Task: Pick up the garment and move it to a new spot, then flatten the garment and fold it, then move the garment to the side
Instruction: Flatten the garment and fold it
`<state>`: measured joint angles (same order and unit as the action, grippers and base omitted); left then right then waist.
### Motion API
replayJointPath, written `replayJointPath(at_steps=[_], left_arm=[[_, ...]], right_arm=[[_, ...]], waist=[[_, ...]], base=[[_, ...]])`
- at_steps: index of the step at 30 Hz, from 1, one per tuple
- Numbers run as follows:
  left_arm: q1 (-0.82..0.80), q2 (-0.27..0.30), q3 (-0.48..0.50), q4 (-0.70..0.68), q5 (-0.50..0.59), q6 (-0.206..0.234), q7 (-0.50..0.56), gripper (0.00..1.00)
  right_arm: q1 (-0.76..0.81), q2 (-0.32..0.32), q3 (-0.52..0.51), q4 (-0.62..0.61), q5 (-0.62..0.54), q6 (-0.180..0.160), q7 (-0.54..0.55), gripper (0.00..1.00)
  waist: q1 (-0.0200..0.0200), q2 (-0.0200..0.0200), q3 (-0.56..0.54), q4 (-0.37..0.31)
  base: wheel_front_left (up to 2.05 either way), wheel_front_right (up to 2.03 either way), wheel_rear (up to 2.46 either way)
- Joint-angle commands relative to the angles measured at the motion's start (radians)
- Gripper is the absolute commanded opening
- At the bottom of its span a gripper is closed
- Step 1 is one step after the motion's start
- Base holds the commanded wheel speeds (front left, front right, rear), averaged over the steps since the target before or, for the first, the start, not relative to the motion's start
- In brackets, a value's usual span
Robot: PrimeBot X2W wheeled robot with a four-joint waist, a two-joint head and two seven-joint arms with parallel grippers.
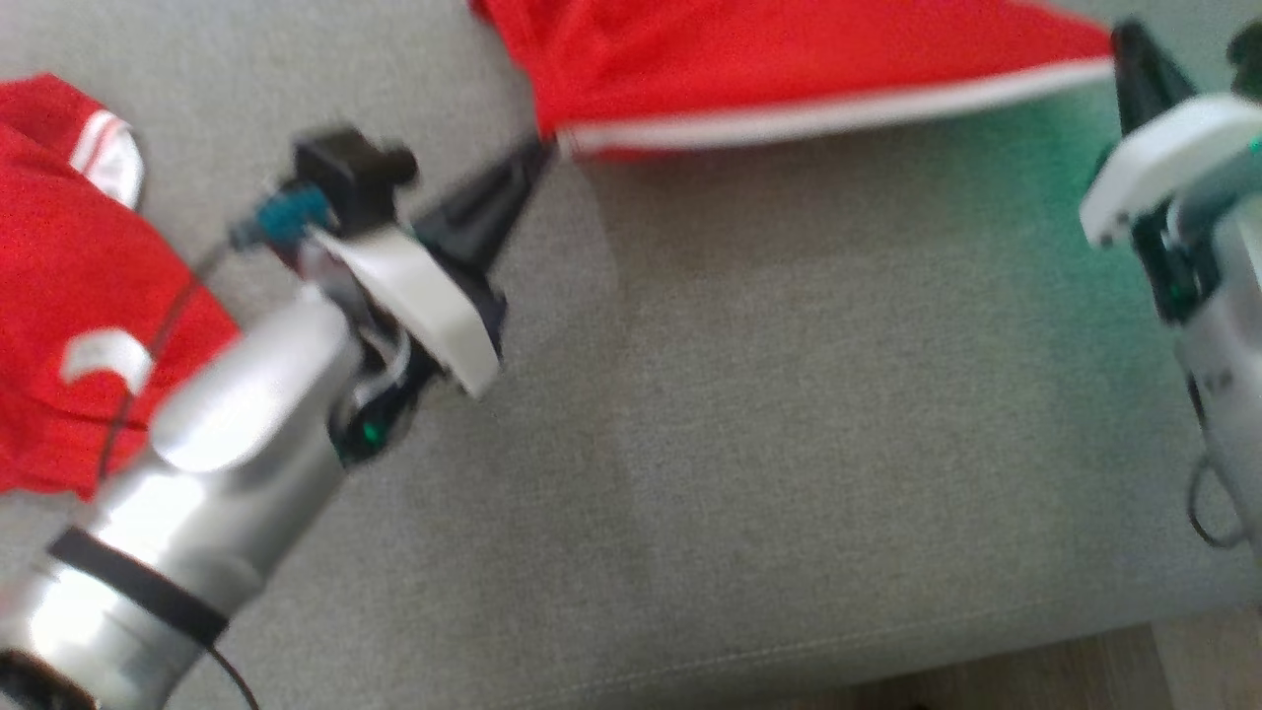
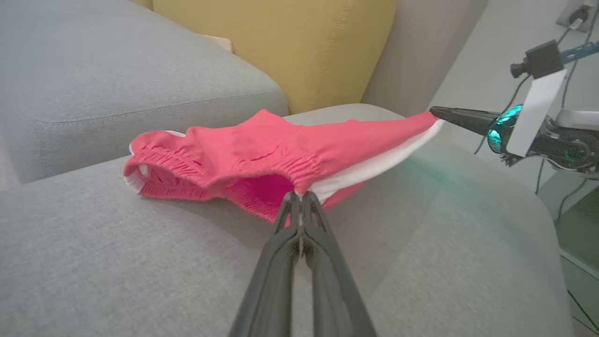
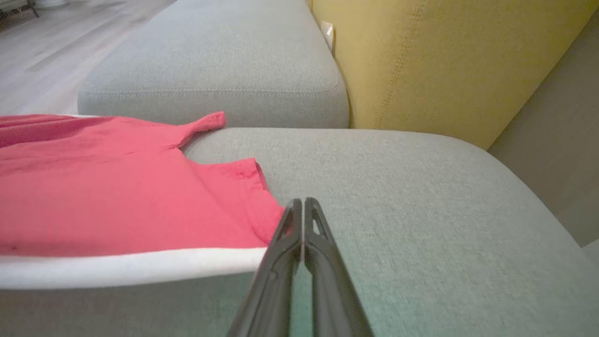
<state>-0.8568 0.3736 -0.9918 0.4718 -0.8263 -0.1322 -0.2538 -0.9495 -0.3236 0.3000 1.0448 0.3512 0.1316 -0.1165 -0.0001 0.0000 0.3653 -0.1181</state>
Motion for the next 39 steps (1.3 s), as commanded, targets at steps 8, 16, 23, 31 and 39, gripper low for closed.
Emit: replayJointPath(at_steps=[8, 16, 23, 31, 39], left_arm=[[0.097, 0.043, 0.002, -0.078, 0.025, 0.002, -0.008, 0.0], [0.242, 0.046, 0.014, -0.127, 0.053, 0.002, -0.008, 0.0], [0.38, 0.037, 0.026, -0.201, 0.074, 0.002, -0.008, 0.0], [0.419, 0.01, 0.056, -0.276, 0.09, 0.022, -0.008, 0.0], [0.316, -0.04, 0.076, -0.272, 0.102, 0.02, -0.006, 0.0]], right_arm=[[0.168, -0.161, 0.138, -0.188, 0.161, -0.001, 0.078, 0.0], [0.343, -0.268, 0.171, -0.344, 0.261, -0.001, 0.156, 0.0], [0.503, -0.334, 0.11, -0.49, 0.288, -0.001, 0.199, 0.0], [0.606, -0.347, -0.064, -0.661, 0.205, -0.001, 0.276, 0.0], [0.526, -0.308, -0.165, -0.756, 0.056, -0.001, 0.388, 0.0]], waist=[[0.0001, 0.0, -0.122, -0.006], [0.0001, 0.0, -0.216, -0.029], [0.0001, 0.0, -0.28, -0.04], [0.0001, 0.0, -0.273, -0.023], [0.0001, 0.0, -0.175, 0.042]], base=[[0.0, 0.0, 0.0], [0.0, 0.0, 0.0], [0.0, 0.0, 0.0], [0.0, 0.0, 0.0], [0.0, 0.0, 0.0]])
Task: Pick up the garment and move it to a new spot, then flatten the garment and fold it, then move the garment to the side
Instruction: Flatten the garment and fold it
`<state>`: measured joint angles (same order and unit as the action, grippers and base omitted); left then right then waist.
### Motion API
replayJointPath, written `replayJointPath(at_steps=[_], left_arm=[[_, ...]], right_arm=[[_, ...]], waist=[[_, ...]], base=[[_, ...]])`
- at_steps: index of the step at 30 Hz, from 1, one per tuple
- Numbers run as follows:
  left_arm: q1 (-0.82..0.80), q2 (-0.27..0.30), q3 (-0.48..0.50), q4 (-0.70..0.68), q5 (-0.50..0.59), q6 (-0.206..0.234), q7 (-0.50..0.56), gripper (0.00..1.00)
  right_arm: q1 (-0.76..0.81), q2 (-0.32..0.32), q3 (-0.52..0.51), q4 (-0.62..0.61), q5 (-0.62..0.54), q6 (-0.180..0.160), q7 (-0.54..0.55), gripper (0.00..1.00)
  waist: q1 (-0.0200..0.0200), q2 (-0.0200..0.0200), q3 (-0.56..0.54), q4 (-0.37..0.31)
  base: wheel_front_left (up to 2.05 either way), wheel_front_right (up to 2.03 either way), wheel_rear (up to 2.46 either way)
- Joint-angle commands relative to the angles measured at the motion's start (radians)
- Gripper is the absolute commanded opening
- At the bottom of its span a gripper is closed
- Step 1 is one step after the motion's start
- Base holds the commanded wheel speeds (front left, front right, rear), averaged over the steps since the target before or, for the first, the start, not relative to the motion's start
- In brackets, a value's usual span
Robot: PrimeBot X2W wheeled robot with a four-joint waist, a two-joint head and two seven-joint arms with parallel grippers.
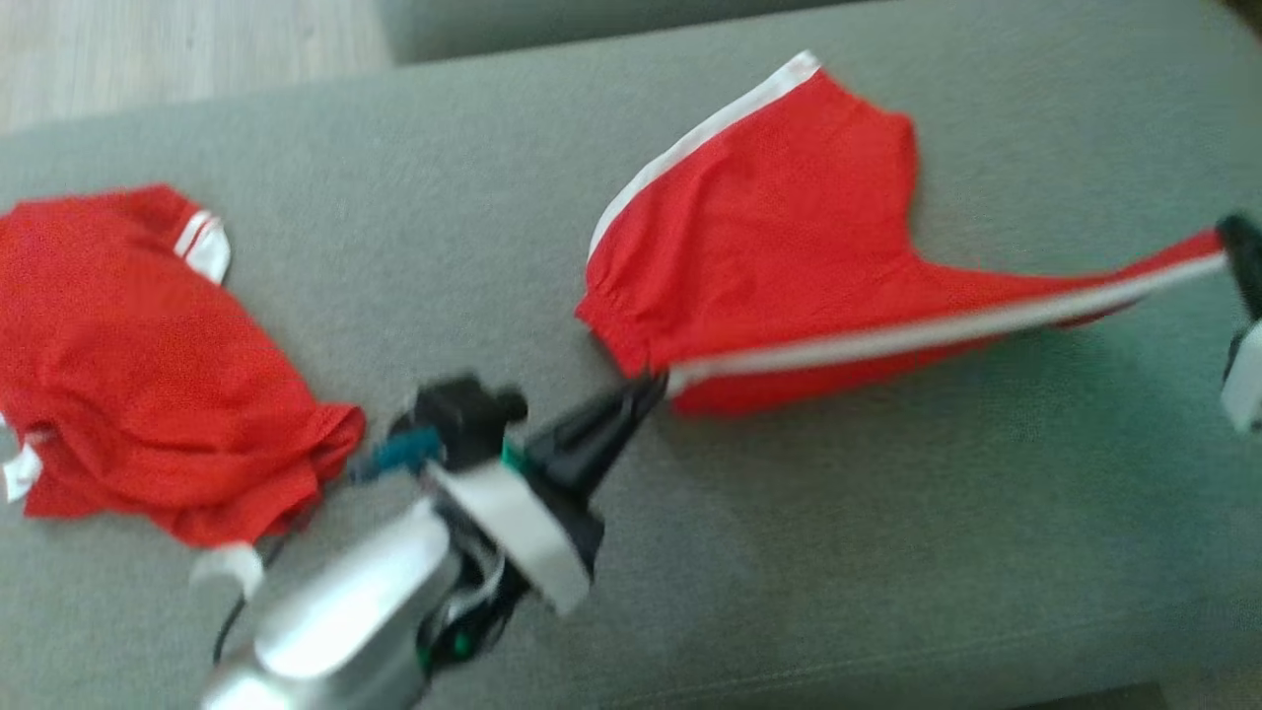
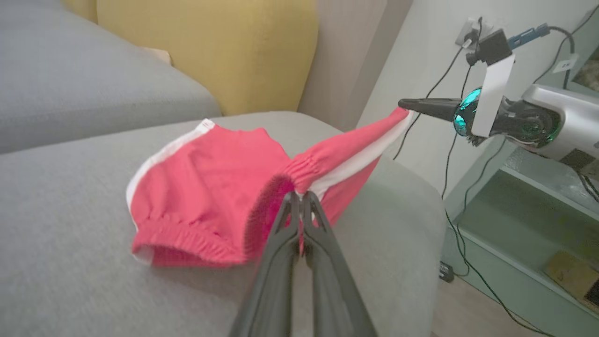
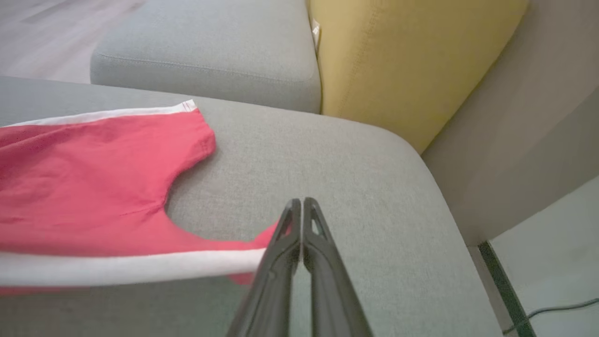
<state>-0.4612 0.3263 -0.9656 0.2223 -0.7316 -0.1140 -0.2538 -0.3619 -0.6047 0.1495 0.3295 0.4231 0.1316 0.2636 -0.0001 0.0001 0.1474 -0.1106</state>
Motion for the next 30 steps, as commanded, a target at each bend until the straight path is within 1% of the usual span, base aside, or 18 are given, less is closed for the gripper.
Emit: replayJointPath(at_steps=[1, 5, 11, 12, 18, 22, 30], left_arm=[[-0.097, 0.002, 0.052, -0.019, 0.009, 0.001, -0.005, 0.0], [-0.167, -0.017, 0.063, 0.004, 0.018, -0.003, -0.005, 0.0], [-0.247, -0.053, 0.076, 0.041, 0.026, -0.009, -0.007, 0.0], [-0.247, -0.053, 0.076, 0.041, 0.026, -0.009, -0.007, 0.0], [-0.311, -0.086, 0.065, 0.079, 0.031, -0.014, -0.007, 0.0], [-0.355, -0.109, 0.036, 0.111, 0.041, -0.016, -0.008, 0.0], [-0.411, -0.142, 0.005, 0.131, 0.028, -0.016, -0.008, 0.0]], right_arm=[[-0.084, -0.026, -0.017, -0.045, -0.028, -0.001, 0.019, 0.0], [-0.187, -0.028, -0.003, -0.042, -0.065, -0.001, 0.056, 0.0], [-0.356, -0.035, 0.07, 0.022, -0.109, -0.001, 0.089, 0.0], [-0.356, -0.035, 0.07, 0.022, -0.109, -0.001, 0.089, 0.0], [-0.519, -0.055, 0.155, 0.116, -0.125, -0.001, 0.095, 0.0], [-0.608, -0.078, 0.239, 0.186, -0.15, -0.001, 0.091, 0.0], [-0.743, -0.073, 0.325, 0.318, -0.145, -0.001, 0.066, 0.0]], waist=[[0.0001, -0.0001, 0.058, 0.045], [0.0001, -0.0001, 0.12, 0.086], [0.0001, -0.0001, 0.19, 0.141], [0.0001, -0.0001, 0.19, 0.141], [0.0001, -0.0001, 0.257, 0.193], [0.0001, -0.0001, 0.298, 0.222], [0.0001, -0.0001, 0.355, 0.26]], base=[[0.0, 0.0, 0.0], [0.0, 0.0, 0.0], [0.0, 0.0, 0.0], [0.0, 0.0, 0.0], [0.0, 0.0, 0.0], [0.0, 0.0, 0.0], [0.0, 0.0, 0.0]])
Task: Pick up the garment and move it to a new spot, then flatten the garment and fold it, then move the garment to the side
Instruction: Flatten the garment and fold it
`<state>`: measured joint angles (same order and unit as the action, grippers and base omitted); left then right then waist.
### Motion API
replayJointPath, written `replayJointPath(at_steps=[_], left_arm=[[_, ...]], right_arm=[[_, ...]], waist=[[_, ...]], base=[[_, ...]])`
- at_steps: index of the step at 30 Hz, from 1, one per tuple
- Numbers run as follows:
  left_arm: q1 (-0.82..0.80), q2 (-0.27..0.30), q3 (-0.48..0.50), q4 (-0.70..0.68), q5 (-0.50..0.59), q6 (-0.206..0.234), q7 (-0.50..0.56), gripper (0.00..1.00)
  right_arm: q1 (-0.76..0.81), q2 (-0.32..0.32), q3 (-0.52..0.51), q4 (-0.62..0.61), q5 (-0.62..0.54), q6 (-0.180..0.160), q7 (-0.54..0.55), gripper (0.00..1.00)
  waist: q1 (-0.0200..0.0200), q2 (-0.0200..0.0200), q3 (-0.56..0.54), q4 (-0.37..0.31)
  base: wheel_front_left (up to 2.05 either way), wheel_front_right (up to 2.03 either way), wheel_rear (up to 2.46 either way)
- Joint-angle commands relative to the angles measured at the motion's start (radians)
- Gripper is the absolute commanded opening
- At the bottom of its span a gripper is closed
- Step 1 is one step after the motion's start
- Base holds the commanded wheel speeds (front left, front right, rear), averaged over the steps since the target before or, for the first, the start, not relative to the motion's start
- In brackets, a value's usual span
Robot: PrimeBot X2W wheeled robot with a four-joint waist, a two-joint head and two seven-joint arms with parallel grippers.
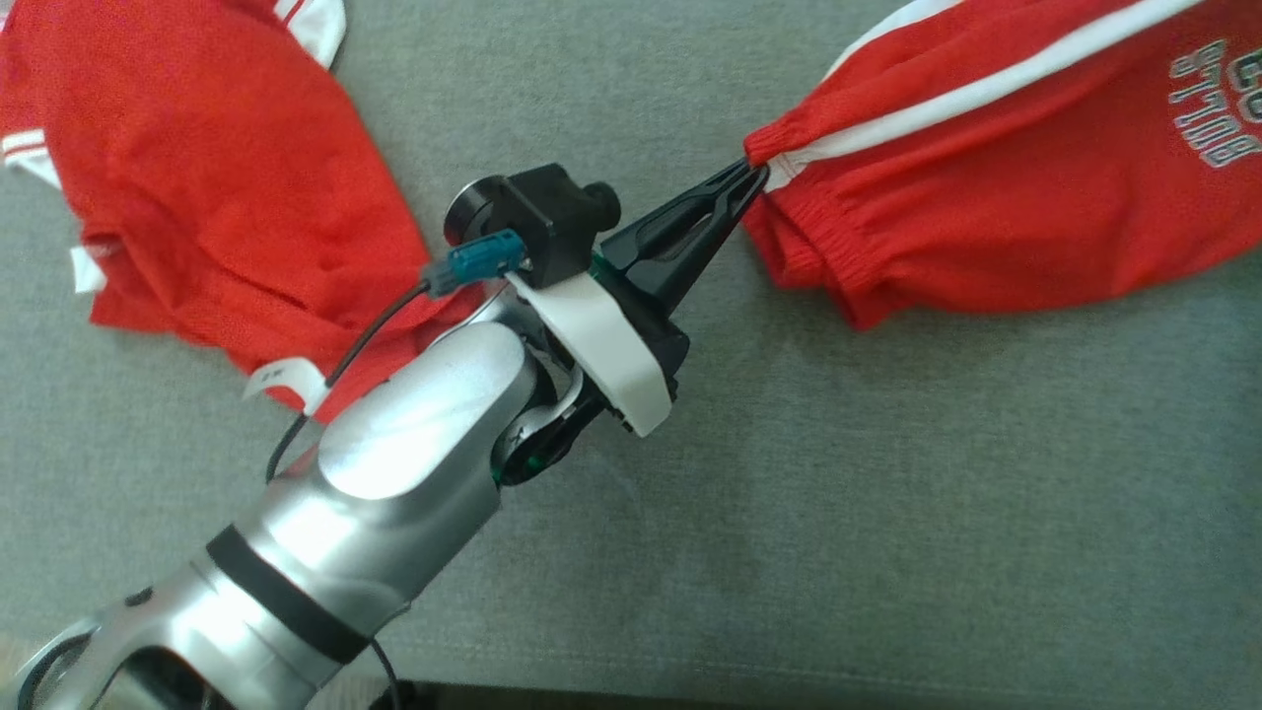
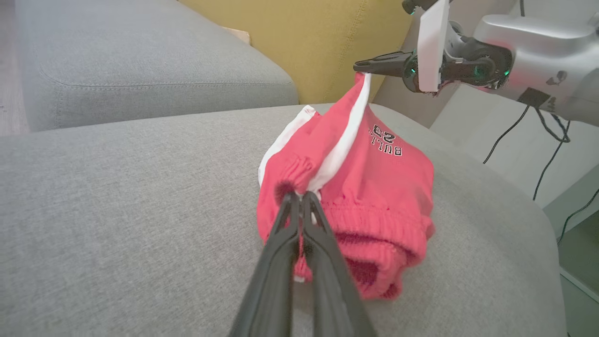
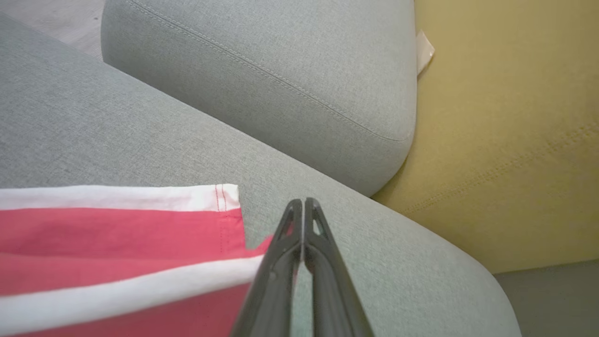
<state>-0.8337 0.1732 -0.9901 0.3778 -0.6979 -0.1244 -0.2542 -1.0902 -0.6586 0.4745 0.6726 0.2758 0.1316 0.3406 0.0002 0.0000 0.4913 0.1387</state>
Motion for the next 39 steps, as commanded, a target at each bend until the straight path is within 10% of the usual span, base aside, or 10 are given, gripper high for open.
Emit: replayJointPath(at_steps=[1, 11, 12, 13, 16, 28, 39], left_arm=[[-0.043, 0.009, 0.027, -0.023, -0.006, -0.006, -0.007, 0.0], [-0.06, 0.0, 0.03, -0.008, -0.007, -0.006, -0.008, 0.0], [-0.06, -0.001, 0.033, -0.003, -0.006, -0.006, -0.008, 0.0], [-0.062, -0.002, 0.038, 0.006, 0.0, -0.006, -0.008, 0.0], [-0.056, -0.007, 0.065, 0.028, 0.025, -0.006, -0.008, 1.0], [0.076, 0.016, 0.262, 0.039, 0.061, -0.006, -0.008, 1.0], [0.262, -0.005, 0.527, -0.06, 0.12, 0.016, -0.008, 1.0]], right_arm=[[-0.028, -0.017, 0.008, -0.01, 0.003, -0.001, -0.016, 0.0], [-0.122, 0.025, 0.072, 0.114, 0.022, -0.001, -0.066, 0.0], [-0.13, 0.029, 0.076, 0.122, 0.026, -0.001, -0.079, 0.9], [-0.139, 0.032, 0.073, 0.137, 0.028, -0.001, -0.088, 1.0], [-0.148, 0.049, 0.085, 0.184, 0.021, -0.001, -0.1, 1.0], [-0.061, 0.187, -0.022, 0.303, 0.067, -0.001, -0.381, 1.0], [0.181, 0.267, -0.102, 0.147, 0.214, -0.001, -0.588, 1.0]], waist=[[-0.0002, 0.0, 0.016, 0.014], [-0.0002, 0.0, 0.038, 0.038], [-0.0002, 0.0, 0.039, 0.039], [-0.0002, 0.0, 0.04, 0.039], [-0.0002, 0.0, 0.032, 0.032], [-0.0002, 0.0, -0.123, -0.065], [-0.0002, 0.0, -0.31, -0.134]], base=[[0.0, 0.0, 0.0], [0.0, 0.0, 0.0], [0.0, 0.0, 0.0], [0.0, 0.0, 0.0], [0.0, 0.0, 0.0], [0.0, 0.0, 0.0], [0.0, 0.0, 0.0]])
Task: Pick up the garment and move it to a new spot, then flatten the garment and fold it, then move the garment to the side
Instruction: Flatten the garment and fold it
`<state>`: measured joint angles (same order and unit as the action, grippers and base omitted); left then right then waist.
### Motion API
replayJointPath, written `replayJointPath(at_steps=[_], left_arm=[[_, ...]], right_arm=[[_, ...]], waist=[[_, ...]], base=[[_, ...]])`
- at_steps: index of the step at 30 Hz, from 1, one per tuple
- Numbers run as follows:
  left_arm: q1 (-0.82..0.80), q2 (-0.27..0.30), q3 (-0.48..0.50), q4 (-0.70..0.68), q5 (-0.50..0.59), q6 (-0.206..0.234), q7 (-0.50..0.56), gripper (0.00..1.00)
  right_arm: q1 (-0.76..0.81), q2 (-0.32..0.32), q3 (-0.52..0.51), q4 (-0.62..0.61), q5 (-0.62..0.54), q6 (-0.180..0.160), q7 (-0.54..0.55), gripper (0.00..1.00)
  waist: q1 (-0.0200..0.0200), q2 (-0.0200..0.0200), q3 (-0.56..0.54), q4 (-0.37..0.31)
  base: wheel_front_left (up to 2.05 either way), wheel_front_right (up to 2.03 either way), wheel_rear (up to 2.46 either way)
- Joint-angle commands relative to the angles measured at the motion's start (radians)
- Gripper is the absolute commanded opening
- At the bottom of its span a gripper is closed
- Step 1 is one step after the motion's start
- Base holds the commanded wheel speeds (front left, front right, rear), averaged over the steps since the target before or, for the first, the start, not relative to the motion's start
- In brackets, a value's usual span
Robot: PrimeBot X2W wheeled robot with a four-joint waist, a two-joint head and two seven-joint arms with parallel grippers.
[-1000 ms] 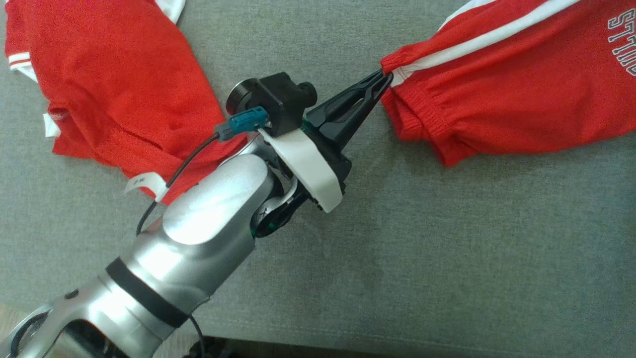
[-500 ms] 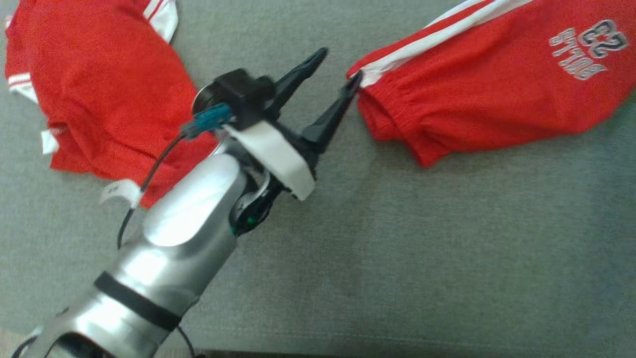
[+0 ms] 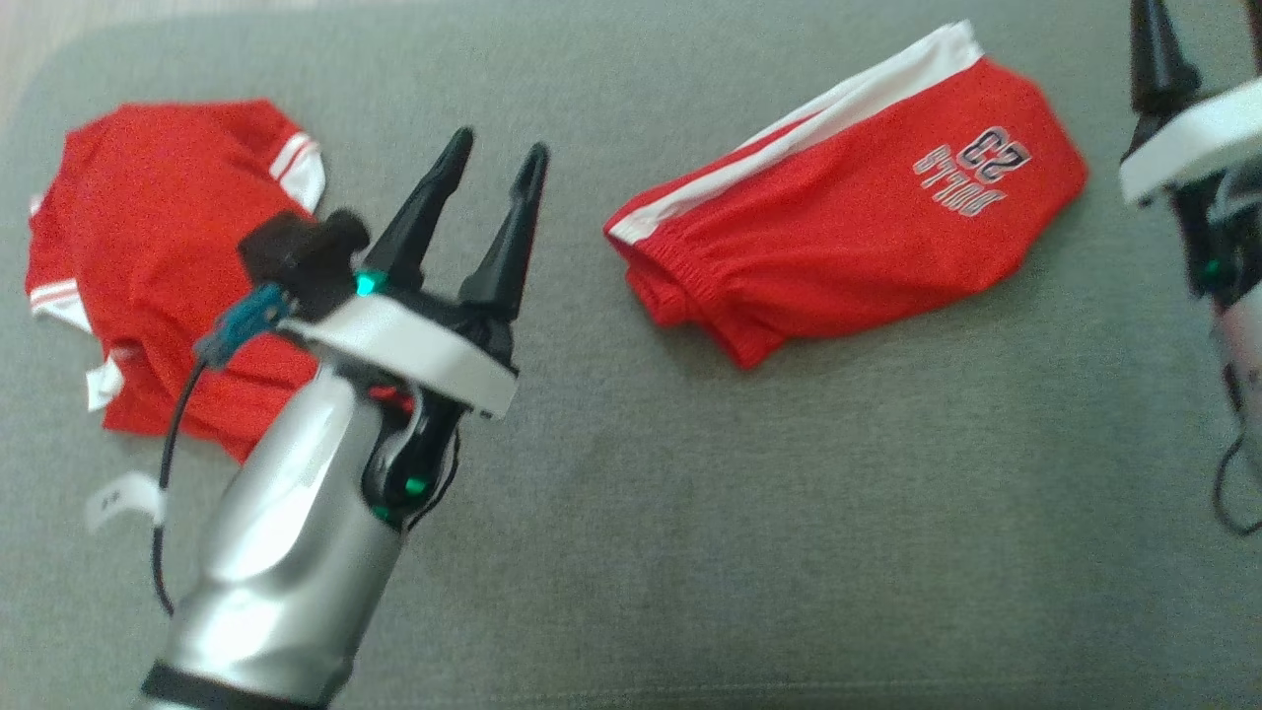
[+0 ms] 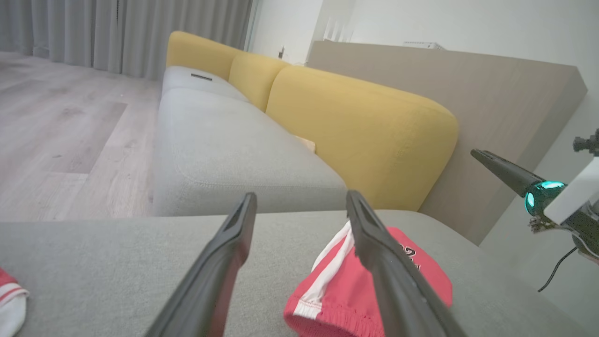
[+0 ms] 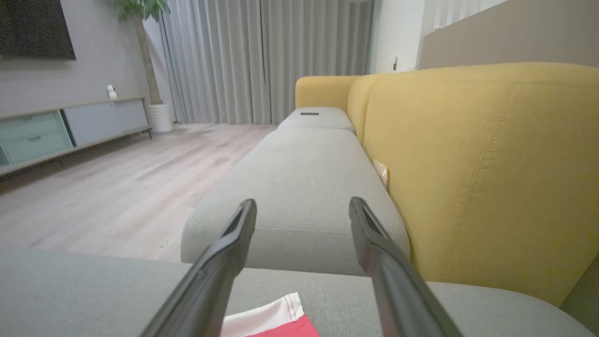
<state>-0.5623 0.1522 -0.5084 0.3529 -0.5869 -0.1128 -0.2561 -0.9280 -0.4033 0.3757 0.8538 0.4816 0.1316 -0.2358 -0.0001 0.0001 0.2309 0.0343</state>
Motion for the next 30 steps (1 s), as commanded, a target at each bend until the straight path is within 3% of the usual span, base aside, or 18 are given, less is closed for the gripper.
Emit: replayJointPath(at_steps=[1, 6, 17, 22, 30], left_arm=[[0.013, 0.013, 0.066, -0.044, 0.018, 0.006, -0.006, 1.0], [0.123, -0.003, 0.158, -0.107, 0.095, 0.009, -0.006, 1.0], [0.359, -0.071, 0.309, -0.17, 0.236, 0.001, -0.006, 1.0], [0.417, -0.086, 0.334, -0.186, 0.285, -0.011, -0.006, 1.0], [0.417, -0.098, 0.342, -0.19, 0.306, -0.017, -0.006, 1.0]], right_arm=[[0.052, 0.02, -0.021, -0.055, 0.014, -0.001, -0.016, 1.0], [0.226, 0.073, -0.125, -0.172, -0.026, -0.001, -0.024, 1.0], [0.617, 0.277, -0.348, -0.416, -0.291, -0.001, -0.026, 1.0], [0.691, 0.328, -0.385, -0.477, -0.342, -0.001, -0.019, 1.0], [0.713, 0.347, -0.419, -0.537, -0.365, -0.001, 0.027, 1.0]], waist=[[0.0001, -0.0001, -0.065, -0.034], [0.0001, -0.0001, -0.113, -0.057], [0.0001, -0.0001, -0.175, -0.098], [0.0001, -0.0001, -0.176, -0.102], [0.0001, -0.0001, -0.153, -0.081]], base=[[0.0, 0.0, 0.0], [0.0, 0.0, 0.0], [0.0, 0.0, 0.0], [0.0, 0.0, 0.0], [0.0, 0.0, 0.0]])
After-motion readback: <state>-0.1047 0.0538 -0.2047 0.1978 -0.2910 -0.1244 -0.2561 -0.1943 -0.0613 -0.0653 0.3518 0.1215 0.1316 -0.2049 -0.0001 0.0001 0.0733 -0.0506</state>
